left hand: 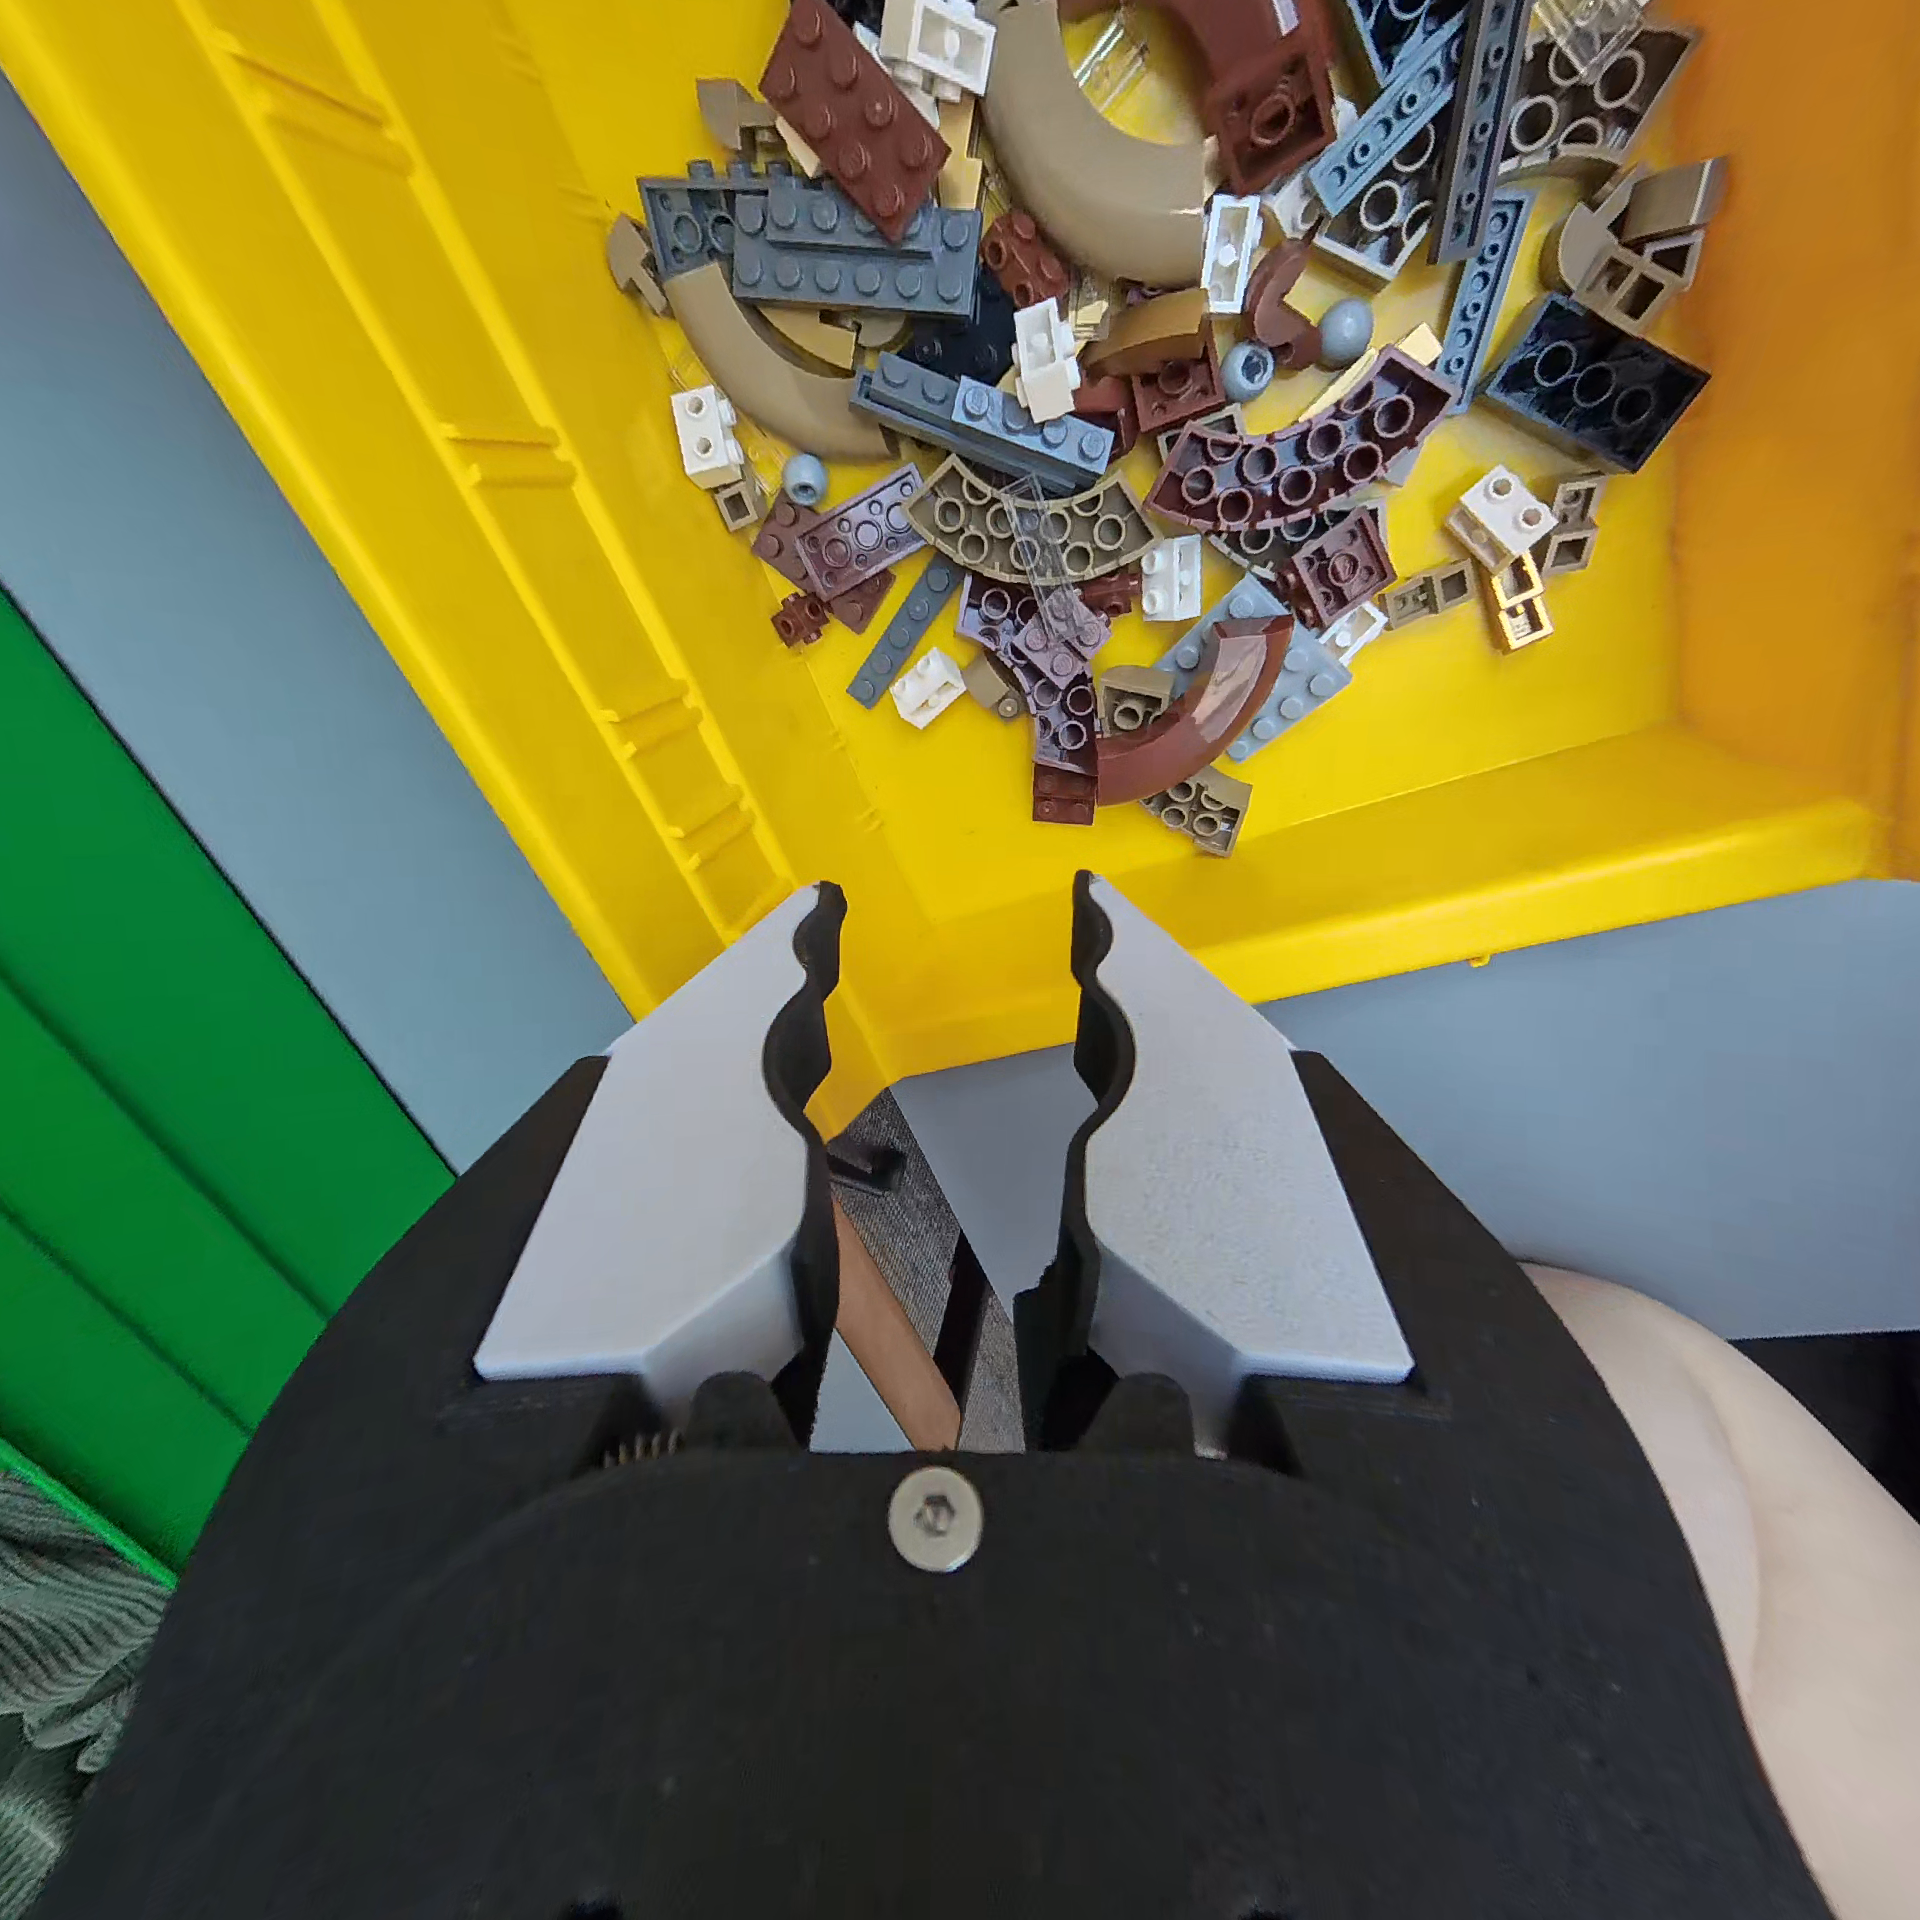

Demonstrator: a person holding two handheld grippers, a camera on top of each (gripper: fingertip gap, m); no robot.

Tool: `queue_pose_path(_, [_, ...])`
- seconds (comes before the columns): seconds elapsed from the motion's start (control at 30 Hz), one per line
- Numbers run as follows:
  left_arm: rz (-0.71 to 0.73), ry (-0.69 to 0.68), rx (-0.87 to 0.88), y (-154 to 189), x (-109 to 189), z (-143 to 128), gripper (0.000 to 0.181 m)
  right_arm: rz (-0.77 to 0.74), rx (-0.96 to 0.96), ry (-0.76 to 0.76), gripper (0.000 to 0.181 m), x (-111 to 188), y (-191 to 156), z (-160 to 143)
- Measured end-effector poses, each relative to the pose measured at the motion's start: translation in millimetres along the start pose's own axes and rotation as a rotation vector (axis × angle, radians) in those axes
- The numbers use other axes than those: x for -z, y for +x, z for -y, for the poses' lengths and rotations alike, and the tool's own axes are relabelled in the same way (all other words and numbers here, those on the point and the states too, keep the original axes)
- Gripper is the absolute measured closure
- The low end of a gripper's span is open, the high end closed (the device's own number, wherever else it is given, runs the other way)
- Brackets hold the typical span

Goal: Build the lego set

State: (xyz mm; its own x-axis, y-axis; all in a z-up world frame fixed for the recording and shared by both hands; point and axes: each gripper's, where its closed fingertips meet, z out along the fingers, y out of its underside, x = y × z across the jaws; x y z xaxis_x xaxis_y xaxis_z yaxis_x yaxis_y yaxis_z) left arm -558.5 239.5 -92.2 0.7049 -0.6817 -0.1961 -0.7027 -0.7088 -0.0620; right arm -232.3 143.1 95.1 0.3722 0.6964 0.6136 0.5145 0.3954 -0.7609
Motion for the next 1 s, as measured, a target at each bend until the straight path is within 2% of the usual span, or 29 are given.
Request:
queue_pose_path(0.13, [-0.008,-0.02,-0.015,1,-3,-2,0.136,-0.117,0.017,-0.055,0.128,24,24,-2])
queue_pose_path(0.33, [0.03,-0.065,-0.017,5,-2,-7,0.139,-0.325,-0.043,-0.122,0.129,86,70,-13])
queue_pose_path(0.53, [0.12,-0.072,-0.037,10,8,-3,0.138,-0.438,-0.147,-0.293,0.129,131,98,-57])
queue_pose_path(0.73, [0.19,-0.072,-0.054,13,15,5,0.139,-0.391,-0.211,-0.405,0.129,138,94,-86])
queue_pose_path(1.0, [0.186,-0.092,-0.067,15,9,9,0.139,-0.349,-0.216,-0.412,0.129,130,93,-93])
